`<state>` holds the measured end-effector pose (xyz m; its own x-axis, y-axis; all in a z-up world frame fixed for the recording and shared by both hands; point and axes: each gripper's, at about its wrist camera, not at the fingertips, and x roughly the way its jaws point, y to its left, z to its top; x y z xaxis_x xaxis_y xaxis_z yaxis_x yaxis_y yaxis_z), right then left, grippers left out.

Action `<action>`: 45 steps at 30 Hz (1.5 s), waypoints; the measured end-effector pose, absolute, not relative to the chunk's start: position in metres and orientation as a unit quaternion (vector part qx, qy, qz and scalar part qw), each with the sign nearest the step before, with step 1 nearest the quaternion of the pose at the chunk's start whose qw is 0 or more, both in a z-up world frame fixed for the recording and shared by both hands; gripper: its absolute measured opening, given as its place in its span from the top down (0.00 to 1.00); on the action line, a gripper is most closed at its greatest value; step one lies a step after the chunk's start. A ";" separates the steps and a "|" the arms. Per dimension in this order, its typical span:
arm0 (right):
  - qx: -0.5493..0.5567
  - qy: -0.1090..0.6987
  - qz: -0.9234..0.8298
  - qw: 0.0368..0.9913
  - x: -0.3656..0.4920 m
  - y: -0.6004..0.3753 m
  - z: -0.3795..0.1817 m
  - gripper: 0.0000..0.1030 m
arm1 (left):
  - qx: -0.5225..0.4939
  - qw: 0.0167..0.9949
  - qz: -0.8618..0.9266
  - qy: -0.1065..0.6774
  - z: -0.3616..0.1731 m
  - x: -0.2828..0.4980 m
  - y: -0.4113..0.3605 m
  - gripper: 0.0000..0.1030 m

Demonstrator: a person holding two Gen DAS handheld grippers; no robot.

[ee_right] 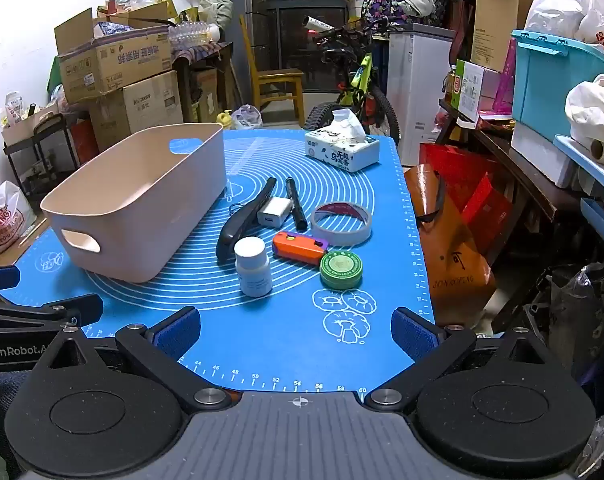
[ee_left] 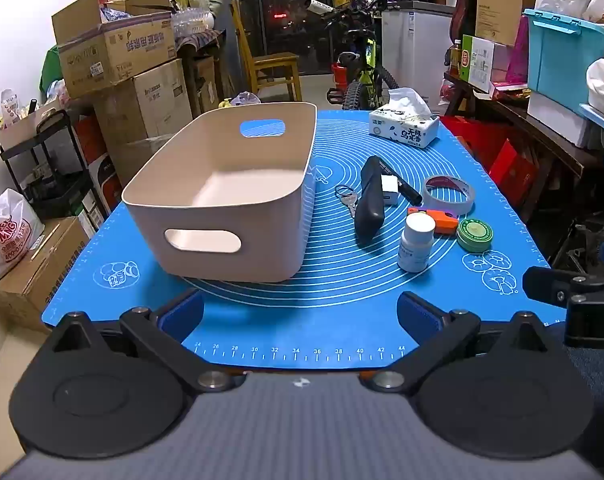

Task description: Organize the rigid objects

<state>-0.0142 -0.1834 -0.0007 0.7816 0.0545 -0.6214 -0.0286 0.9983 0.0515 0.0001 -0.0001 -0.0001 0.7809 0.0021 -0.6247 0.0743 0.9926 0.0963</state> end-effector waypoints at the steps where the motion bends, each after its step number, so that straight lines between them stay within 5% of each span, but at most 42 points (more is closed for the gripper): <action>1: 0.019 0.329 0.022 0.944 -0.014 -0.184 -0.001 0.02 | 0.057 0.942 -0.019 0.330 0.000 0.000 0.000 0.01; 45: 0.023 0.332 0.025 0.943 -0.012 -0.184 -0.003 0.02 | 0.057 0.942 -0.018 0.330 -0.001 0.001 -0.002 0.01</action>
